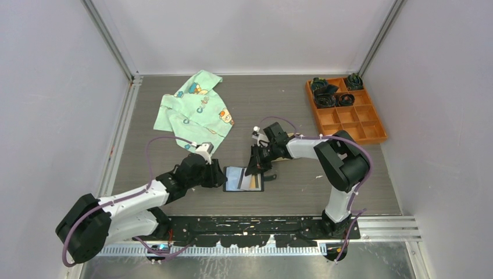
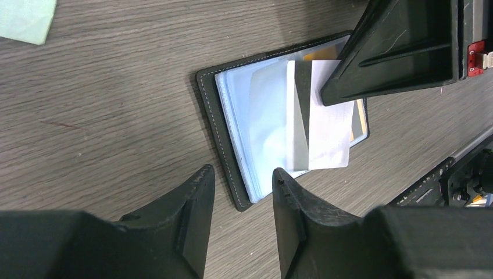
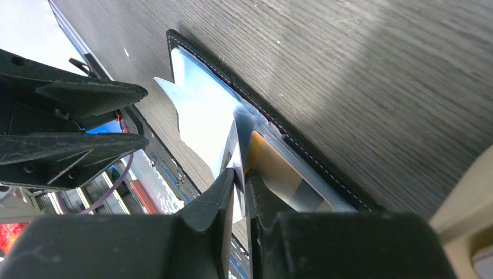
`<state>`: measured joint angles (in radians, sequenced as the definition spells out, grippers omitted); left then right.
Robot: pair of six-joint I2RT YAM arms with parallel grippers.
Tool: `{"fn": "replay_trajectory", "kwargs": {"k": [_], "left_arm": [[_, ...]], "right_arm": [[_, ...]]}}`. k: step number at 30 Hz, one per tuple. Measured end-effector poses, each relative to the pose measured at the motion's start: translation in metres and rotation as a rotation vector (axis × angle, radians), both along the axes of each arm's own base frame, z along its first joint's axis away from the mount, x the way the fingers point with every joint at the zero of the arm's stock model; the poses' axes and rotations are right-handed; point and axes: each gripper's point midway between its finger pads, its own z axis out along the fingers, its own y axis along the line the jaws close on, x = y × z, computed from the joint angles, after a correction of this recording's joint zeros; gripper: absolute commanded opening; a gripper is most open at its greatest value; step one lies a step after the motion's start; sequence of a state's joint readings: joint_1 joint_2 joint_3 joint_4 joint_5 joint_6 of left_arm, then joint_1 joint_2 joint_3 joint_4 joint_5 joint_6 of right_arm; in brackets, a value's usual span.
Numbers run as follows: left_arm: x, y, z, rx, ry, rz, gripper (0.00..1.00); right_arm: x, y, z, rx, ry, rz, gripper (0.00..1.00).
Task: Put the credit cards into the card holder
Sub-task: Insert the credit card into the card holder.
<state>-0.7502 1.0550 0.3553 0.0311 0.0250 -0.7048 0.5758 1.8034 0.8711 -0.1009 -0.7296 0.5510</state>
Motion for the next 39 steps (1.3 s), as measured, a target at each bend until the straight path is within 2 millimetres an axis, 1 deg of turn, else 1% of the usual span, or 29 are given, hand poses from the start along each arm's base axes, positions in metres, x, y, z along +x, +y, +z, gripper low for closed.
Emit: {"fn": "replay_trajectory", "kwargs": {"k": [7,13,19,22,28,31,36,39], "left_arm": [[-0.001,-0.004,-0.001,-0.01,0.007,-0.018,0.38],[-0.002,-0.009,-0.004,-0.014,0.023,-0.035,0.37],[0.01,-0.022,0.0,-0.027,0.018,-0.045,0.34],[0.014,-0.028,0.0,-0.027,0.024,-0.049,0.32],[0.01,-0.037,0.003,-0.055,0.033,-0.085,0.33],[0.002,-0.049,0.014,-0.101,0.021,-0.119,0.33],[-0.022,-0.084,0.039,-0.21,-0.012,-0.205,0.34],[-0.032,-0.1,0.042,-0.24,-0.015,-0.244,0.35]], "right_arm": [[0.0,0.001,0.001,-0.015,-0.003,0.016,0.21],[0.001,0.004,-0.001,-0.024,0.01,0.032,0.23],[0.001,0.005,0.0,-0.026,0.001,0.05,0.25],[0.001,0.005,0.0,-0.027,-0.002,0.058,0.27],[0.0,0.006,0.0,-0.026,-0.003,0.076,0.27],[0.0,0.006,0.0,-0.025,-0.005,0.078,0.27],[0.0,0.007,0.0,-0.025,-0.002,0.08,0.27],[0.0,0.008,-0.001,-0.021,0.007,0.085,0.27]]}}
